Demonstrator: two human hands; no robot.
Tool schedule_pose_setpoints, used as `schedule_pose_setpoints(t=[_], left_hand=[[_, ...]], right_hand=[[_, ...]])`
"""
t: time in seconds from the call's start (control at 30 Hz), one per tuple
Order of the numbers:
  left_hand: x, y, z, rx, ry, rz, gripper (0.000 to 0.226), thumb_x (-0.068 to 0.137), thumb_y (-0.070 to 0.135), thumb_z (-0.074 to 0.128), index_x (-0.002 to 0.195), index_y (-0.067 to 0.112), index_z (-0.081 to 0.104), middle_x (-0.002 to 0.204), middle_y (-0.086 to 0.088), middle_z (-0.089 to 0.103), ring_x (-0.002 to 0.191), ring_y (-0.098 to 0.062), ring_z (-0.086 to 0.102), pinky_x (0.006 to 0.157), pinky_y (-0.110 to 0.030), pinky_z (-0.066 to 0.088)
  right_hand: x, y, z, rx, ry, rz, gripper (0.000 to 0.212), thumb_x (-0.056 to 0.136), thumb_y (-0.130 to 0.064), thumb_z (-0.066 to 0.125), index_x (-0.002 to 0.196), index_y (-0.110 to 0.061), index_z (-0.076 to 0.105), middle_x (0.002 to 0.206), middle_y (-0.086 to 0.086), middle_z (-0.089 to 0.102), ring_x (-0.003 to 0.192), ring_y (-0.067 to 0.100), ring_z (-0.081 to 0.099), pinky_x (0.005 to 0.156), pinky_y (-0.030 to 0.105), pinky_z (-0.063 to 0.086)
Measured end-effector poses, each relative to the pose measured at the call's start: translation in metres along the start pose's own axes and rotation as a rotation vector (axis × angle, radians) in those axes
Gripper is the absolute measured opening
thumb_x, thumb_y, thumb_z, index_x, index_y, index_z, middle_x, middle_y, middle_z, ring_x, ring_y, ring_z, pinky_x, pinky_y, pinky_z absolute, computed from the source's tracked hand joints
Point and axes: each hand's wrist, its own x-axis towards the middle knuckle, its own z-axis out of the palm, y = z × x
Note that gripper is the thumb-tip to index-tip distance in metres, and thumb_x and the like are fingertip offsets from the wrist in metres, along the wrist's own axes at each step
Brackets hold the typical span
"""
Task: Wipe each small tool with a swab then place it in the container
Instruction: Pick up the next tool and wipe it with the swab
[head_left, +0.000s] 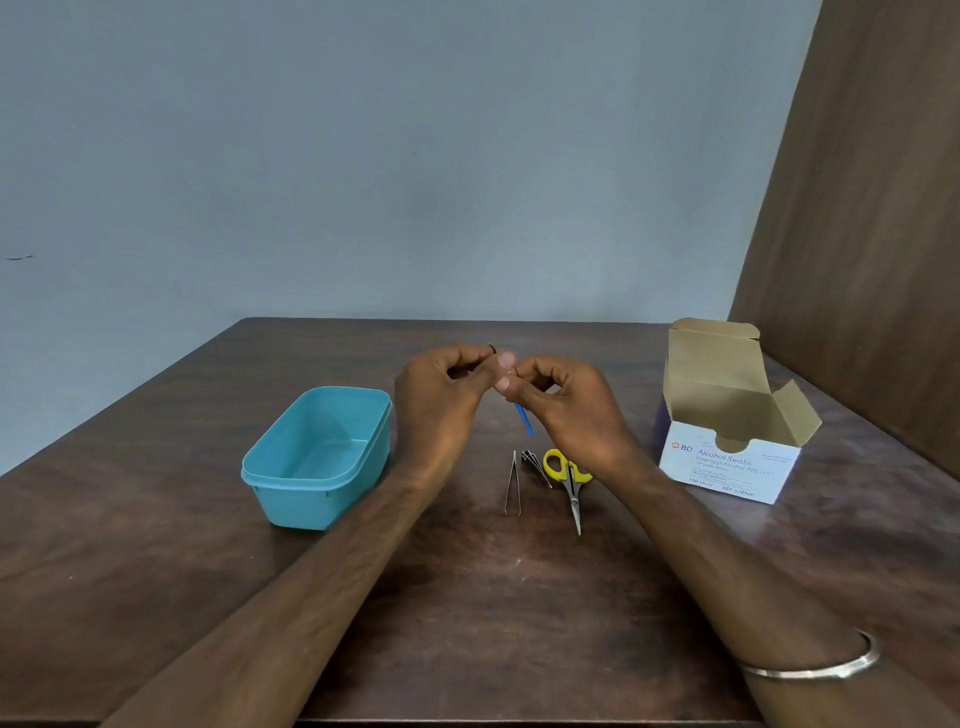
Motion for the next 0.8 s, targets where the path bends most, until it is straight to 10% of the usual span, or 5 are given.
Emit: schedule_pose_setpoints(t=[0.5,0.8], left_hand=[[0.002,0.003,0.002,-0.023,0.024,-0.003,0.012,0.091,0.013,0.064,0.084,0.019,0.073,0.085,0.012,0.070,0.086,-0.006,0.064,0.079,-0.022,0.048],[0.008,0.003,-0.005,-0.126,0.107,0.030,0.018,0.095,0.008,0.055,0.087,0.018,0.068,0.084,0.007,0.070,0.076,0.004,0.060,0.073,-0.022,0.049]], right_hand=[[0.000,0.001,0.002,0.007,-0.036,0.041,0.012,0.090,-0.026,0.072,0.094,-0.017,0.078,0.084,0.001,0.075,0.084,0.021,0.069,0.079,0.034,0.055],[0.001,0.005,0.002,0.011,-0.106,0.093,0.008,0.090,-0.022,0.072,0.085,-0.018,0.076,0.076,0.000,0.073,0.067,0.002,0.061,0.068,0.022,0.050]])
